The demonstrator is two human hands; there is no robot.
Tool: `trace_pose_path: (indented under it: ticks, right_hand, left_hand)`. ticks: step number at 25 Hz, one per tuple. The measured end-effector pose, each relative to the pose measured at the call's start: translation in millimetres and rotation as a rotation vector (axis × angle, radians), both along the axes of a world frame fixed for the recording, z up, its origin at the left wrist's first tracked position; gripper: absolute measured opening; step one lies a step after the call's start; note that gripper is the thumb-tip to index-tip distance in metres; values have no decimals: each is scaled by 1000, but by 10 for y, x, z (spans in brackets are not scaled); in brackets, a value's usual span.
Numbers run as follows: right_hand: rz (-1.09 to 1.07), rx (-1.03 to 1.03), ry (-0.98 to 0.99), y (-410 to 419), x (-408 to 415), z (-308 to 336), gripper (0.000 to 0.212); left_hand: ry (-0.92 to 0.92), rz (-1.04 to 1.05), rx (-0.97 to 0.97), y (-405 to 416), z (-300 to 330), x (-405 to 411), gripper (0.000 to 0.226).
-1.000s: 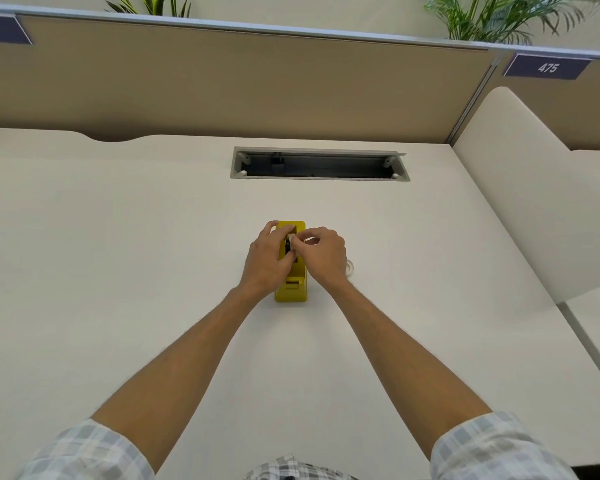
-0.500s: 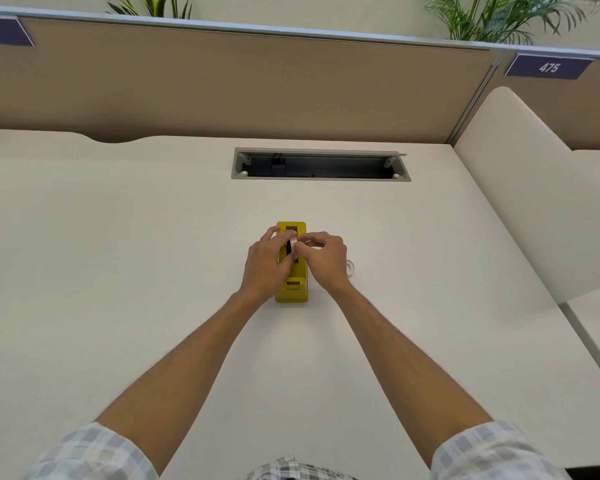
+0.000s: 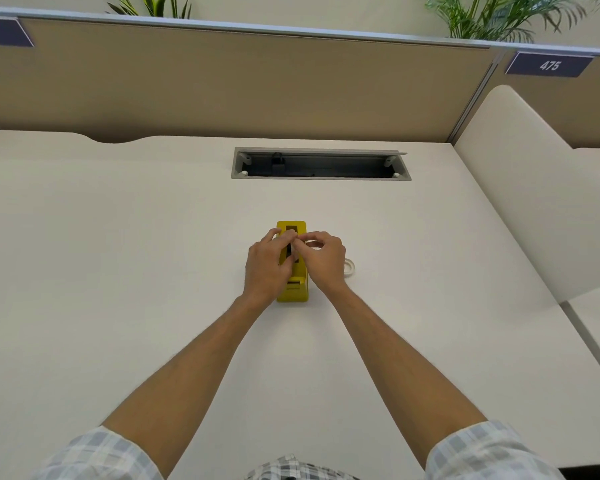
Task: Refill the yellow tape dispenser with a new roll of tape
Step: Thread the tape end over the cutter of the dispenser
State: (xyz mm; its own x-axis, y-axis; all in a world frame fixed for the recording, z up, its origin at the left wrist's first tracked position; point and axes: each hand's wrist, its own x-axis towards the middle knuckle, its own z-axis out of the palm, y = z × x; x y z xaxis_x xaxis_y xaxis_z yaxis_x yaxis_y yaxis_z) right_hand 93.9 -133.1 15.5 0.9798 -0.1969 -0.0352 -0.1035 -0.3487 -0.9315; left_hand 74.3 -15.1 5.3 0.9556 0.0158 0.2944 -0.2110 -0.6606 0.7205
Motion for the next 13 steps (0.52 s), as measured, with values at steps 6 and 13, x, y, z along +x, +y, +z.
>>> trace_pose_path:
  ticks: [6, 13]
  right_hand:
    - [-6, -25, 6, 22, -3, -2, 18]
    - [-5, -9, -6, 17, -14, -9, 11]
  left_hand:
    - [-53, 11, 21, -18, -55, -14, 33]
    - [82, 15, 158, -10, -137, 65, 51]
